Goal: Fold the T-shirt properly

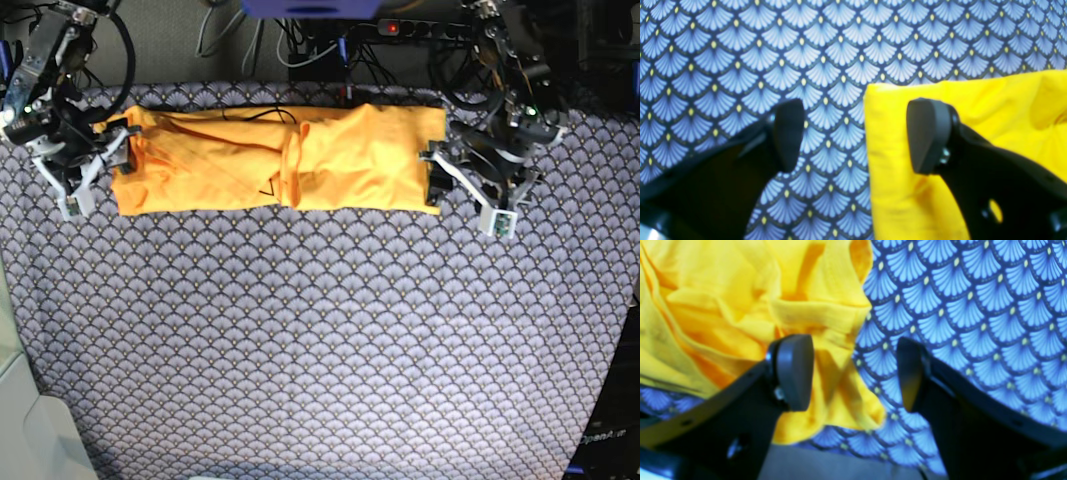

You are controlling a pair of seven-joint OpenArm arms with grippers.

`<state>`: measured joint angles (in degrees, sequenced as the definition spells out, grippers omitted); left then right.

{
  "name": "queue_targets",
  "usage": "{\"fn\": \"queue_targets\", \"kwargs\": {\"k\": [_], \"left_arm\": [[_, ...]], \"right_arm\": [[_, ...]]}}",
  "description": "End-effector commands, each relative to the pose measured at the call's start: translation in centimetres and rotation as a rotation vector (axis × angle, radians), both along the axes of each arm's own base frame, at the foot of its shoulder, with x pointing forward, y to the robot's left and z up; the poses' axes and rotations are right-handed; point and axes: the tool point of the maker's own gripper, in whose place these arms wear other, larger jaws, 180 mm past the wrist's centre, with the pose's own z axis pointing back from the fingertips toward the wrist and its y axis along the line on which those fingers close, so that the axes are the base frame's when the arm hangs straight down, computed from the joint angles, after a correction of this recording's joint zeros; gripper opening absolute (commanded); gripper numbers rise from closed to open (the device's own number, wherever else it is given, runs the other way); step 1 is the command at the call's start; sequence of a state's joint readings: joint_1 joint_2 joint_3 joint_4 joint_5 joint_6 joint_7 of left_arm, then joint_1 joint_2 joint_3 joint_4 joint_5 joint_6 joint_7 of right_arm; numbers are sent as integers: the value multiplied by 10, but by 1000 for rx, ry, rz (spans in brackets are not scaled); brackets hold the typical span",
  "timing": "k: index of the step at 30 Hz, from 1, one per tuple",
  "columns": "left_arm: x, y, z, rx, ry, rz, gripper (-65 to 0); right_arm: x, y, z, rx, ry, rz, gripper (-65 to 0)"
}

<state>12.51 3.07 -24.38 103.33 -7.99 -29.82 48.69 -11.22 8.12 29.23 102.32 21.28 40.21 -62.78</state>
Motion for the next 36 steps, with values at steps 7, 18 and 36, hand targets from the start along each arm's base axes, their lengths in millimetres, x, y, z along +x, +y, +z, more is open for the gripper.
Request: {"fn": "queue_targets", "kwargs": {"k": [7, 18, 36], "left_arm": [[6, 6, 11, 7, -45, 1, -185], [6, 7, 11, 5, -46, 6, -185], [6, 8, 11, 10, -45, 6, -184]], "right_arm": [[7, 0, 23, 105, -82, 9, -247], [-1, -10, -3, 146, -5, -27, -247], [11, 0, 9, 369, -66, -23, -246]]}}
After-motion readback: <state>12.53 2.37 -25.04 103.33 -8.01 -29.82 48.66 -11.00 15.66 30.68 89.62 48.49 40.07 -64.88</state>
